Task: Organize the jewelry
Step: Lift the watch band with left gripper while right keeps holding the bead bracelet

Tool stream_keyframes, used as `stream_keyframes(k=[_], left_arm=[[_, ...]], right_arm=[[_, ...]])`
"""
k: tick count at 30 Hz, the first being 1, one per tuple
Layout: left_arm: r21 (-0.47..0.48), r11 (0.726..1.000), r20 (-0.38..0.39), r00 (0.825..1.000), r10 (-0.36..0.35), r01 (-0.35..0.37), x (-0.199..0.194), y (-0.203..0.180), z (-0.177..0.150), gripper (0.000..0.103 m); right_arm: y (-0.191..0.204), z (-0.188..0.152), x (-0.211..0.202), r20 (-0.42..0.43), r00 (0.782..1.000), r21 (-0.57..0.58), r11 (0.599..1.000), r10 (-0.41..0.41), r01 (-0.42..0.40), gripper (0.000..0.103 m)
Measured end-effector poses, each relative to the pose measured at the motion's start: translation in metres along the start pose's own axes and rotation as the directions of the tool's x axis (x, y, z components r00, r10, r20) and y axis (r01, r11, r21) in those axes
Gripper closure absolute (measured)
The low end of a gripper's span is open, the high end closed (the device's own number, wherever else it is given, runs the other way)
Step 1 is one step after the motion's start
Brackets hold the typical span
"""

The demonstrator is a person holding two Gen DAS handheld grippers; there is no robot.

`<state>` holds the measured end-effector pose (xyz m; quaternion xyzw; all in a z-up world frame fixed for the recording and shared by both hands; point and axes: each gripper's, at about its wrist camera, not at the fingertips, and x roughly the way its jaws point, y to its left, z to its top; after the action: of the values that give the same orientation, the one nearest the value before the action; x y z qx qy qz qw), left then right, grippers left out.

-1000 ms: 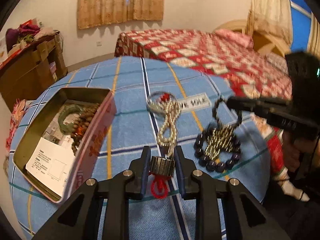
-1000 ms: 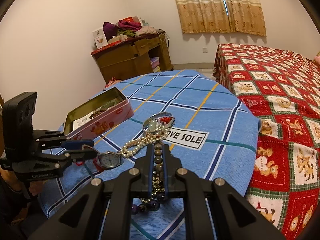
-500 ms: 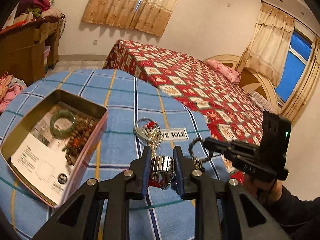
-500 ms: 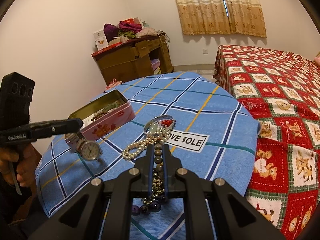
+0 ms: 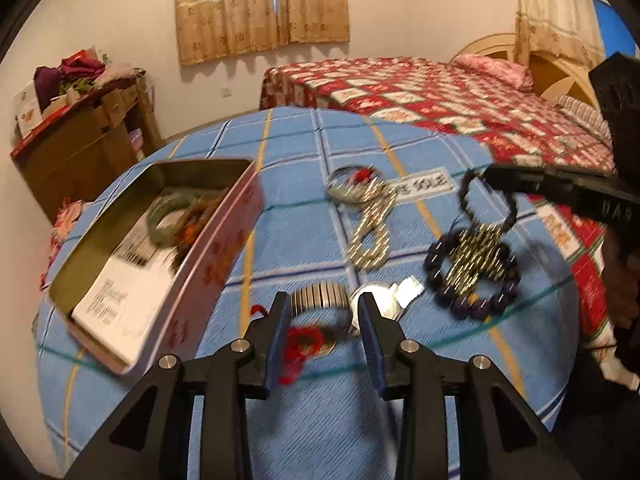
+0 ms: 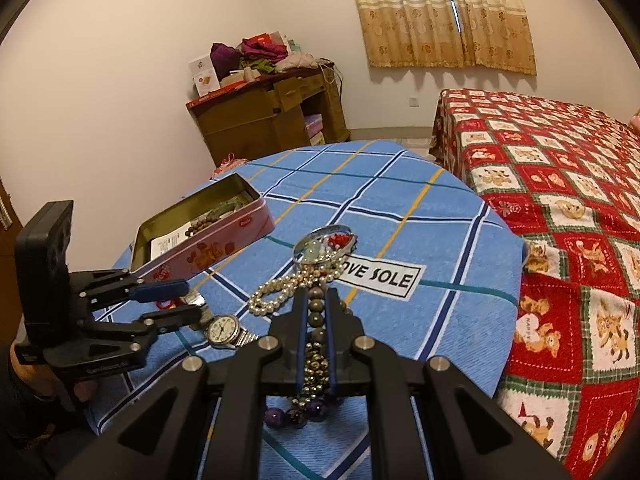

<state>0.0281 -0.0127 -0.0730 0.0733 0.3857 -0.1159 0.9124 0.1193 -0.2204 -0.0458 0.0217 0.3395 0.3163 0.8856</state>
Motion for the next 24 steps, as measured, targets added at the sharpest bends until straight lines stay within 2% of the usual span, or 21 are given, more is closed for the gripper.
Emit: stream_keyframes(k=[6, 11, 13, 17, 19, 22, 24], left_arm=[[-0.052, 0.999, -0.039, 0.999, -0.005, 0.003, 0.006, 0.012, -0.016, 0.063], [-0.089, 0.996, 0.017, 1.0, 0.026, -0.024, -0.009, 0.02, -0.014, 0.063], [-0.062, 0.998, 0.027, 0.999, 0.02, -0.018, -0.015, 0.017, -0.009, 0.063], [0.034, 0.999, -0.002, 1.0, 0.027, -0.027, -0.013, 0.008, 0.002, 0.063], [0.107, 0.994, -0.046, 0.999, 0.024, -0.019, -0.003, -0.001, 0.007, 0.054], [0.179, 0.983, -0.064, 0.997, 0.047, -0.035, 0.01, -0.007, 0.01, 0.053], [0.207, 0.978, -0.106, 0.993, 0.045, -0.022, 0.023, -0.004, 0.011, 0.053]], right_arm=[[0.006, -0.001, 0.003, -0.007, 1.0, -0.01, 1.0, 0.007, -0.007, 0.093], [0.006, 0.0, 0.002, -0.005, 1.0, -0.013, 1.0, 0.007, -0.007, 0.093], [0.005, -0.001, 0.002, -0.007, 1.0, -0.013, 1.0, 0.008, -0.008, 0.093], [0.006, -0.002, 0.003, -0.015, 1.0, -0.017, 1.0, 0.008, -0.008, 0.093], [0.006, -0.002, 0.003, -0.014, 1.0, -0.018, 1.0, 0.008, -0.008, 0.093], [0.006, -0.002, 0.001, -0.011, 1.0, -0.018, 1.0, 0.008, -0.008, 0.093], [0.005, -0.002, 0.001, -0.011, 1.0, -0.014, 1.0, 0.007, -0.008, 0.093]])
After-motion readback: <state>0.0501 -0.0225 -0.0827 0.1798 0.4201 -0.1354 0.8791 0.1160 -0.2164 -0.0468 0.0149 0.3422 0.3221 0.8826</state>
